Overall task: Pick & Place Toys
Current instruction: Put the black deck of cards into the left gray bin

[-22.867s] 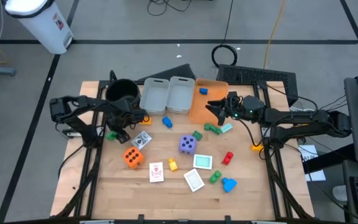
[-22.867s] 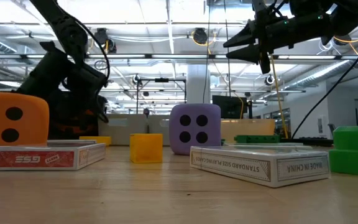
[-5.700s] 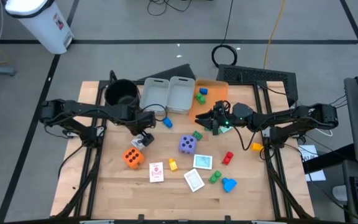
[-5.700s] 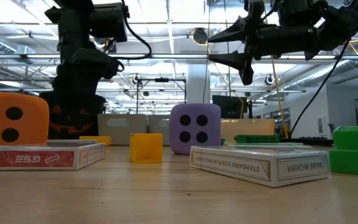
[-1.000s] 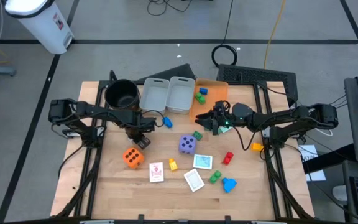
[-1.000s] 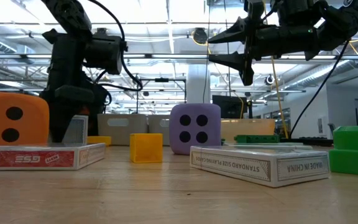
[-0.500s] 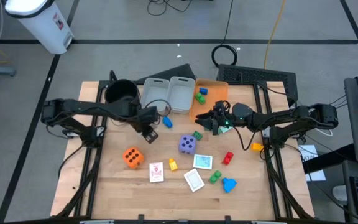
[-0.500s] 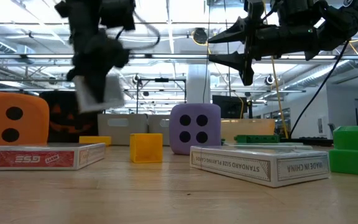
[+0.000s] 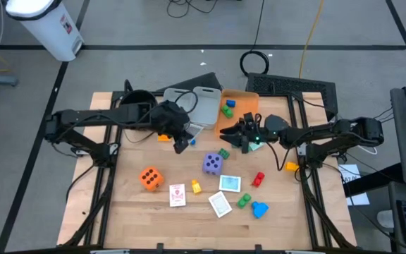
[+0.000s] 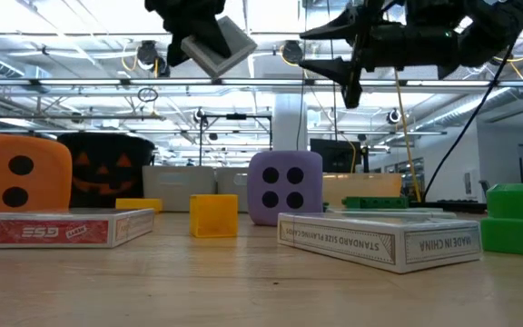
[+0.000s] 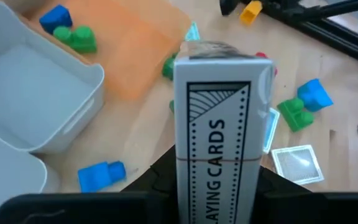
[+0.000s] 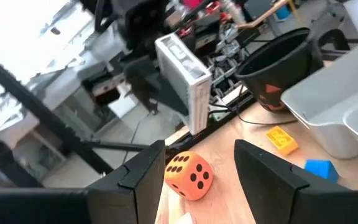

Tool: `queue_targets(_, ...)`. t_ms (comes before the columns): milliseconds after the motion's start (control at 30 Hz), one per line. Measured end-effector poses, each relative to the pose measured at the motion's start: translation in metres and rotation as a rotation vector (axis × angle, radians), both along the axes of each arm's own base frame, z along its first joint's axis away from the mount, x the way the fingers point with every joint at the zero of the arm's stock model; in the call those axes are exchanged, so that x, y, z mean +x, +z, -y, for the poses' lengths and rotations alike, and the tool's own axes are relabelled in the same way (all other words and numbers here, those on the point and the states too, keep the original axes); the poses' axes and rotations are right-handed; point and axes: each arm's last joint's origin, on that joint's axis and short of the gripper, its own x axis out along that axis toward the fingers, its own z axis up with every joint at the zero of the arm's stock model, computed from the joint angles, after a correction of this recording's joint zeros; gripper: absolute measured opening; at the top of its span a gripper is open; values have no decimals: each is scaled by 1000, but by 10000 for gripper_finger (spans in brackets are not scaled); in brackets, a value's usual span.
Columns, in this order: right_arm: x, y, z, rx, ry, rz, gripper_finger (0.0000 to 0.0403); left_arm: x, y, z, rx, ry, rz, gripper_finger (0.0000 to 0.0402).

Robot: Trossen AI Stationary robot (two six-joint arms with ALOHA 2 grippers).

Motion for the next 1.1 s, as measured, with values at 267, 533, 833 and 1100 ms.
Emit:
queue_targets(267, 12, 25, 2, -216, 1, -20, 187, 5, 0, 0, -7, -33, 9, 90)
queue_targets(533, 22, 26, 3, -225, 59, -66, 187, 16, -6, 8, -7, -92, 24, 90)
queue_targets(833, 28, 25, 3, -198, 74, -57, 187, 27, -13, 11, -26, -128, 43, 90)
queue_targets(1100, 28, 26, 5, -196, 69, -46, 187, 33, -14, 13, -42, -180, 81, 90)
